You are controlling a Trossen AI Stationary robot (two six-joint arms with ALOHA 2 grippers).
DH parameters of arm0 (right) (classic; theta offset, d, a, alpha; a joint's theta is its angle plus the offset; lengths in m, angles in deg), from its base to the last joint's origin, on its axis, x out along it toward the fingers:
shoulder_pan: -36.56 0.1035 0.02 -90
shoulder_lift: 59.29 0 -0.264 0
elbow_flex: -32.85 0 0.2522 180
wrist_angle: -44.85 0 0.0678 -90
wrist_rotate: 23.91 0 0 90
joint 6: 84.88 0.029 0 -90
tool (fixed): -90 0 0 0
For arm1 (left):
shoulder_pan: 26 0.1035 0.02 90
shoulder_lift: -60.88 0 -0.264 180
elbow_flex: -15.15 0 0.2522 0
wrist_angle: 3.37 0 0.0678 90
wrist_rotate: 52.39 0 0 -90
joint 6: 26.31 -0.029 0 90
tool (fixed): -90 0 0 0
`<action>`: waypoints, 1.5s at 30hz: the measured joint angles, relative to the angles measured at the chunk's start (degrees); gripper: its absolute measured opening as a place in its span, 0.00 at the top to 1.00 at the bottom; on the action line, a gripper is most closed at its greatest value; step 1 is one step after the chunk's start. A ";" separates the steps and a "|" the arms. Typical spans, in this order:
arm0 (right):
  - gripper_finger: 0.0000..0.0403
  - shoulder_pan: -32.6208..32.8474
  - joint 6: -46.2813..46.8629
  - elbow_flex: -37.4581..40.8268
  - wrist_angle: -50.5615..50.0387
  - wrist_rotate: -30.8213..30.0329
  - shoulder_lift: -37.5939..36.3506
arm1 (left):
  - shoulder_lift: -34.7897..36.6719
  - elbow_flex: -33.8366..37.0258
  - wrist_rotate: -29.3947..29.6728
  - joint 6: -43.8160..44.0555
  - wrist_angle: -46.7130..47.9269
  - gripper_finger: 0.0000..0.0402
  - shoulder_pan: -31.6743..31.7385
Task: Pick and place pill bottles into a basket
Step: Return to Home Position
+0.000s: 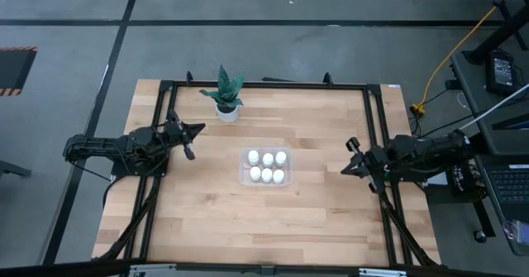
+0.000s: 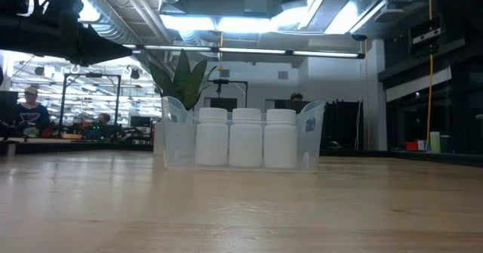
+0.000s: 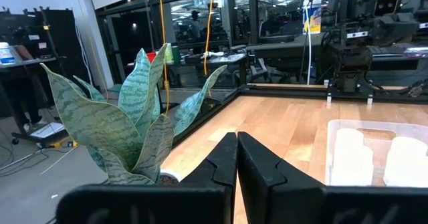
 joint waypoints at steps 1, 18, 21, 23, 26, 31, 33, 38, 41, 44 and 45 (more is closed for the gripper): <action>0.96 0.86 0.14 0.00 -0.13 -1.47 0.00 | 0.00 0.00 0.00 0.00 -0.02 0.99 -0.02; 0.96 2.39 1.16 0.02 -0.30 -3.31 0.26 | 0.00 0.00 0.00 0.00 -0.02 0.99 -0.01; 0.96 2.39 1.16 0.04 -0.29 -3.33 0.26 | 0.00 0.00 0.00 0.00 -0.02 0.98 -0.02; 0.96 2.39 1.16 0.04 -0.30 -3.33 0.26 | 0.00 0.00 0.00 0.00 -0.02 0.98 -0.01; 0.96 2.39 1.16 0.04 -0.27 -3.35 0.26 | 0.00 0.00 0.00 0.00 -0.01 0.98 -0.02; 0.96 2.39 1.16 0.09 -0.25 -3.35 0.26 | 0.00 0.00 0.00 0.00 -0.01 0.99 -0.01; 0.96 2.39 1.16 0.09 -0.23 -3.37 0.26 | 0.00 0.00 0.00 0.00 -0.02 0.98 -0.02; 0.96 2.39 1.16 0.09 -0.23 -3.37 0.26 | 0.00 0.00 0.00 0.00 -0.01 0.98 -0.02; 0.96 2.39 1.14 0.09 -0.23 -3.36 0.26 | 0.00 0.00 0.00 0.00 -0.02 0.99 -0.01; 0.96 2.39 1.16 0.09 -0.23 -3.37 0.26 | 0.00 0.00 0.00 0.00 0.00 0.99 0.00; 0.96 2.39 1.16 0.09 -0.23 -3.35 0.26 | 0.00 0.00 0.00 0.00 -0.02 0.99 -0.02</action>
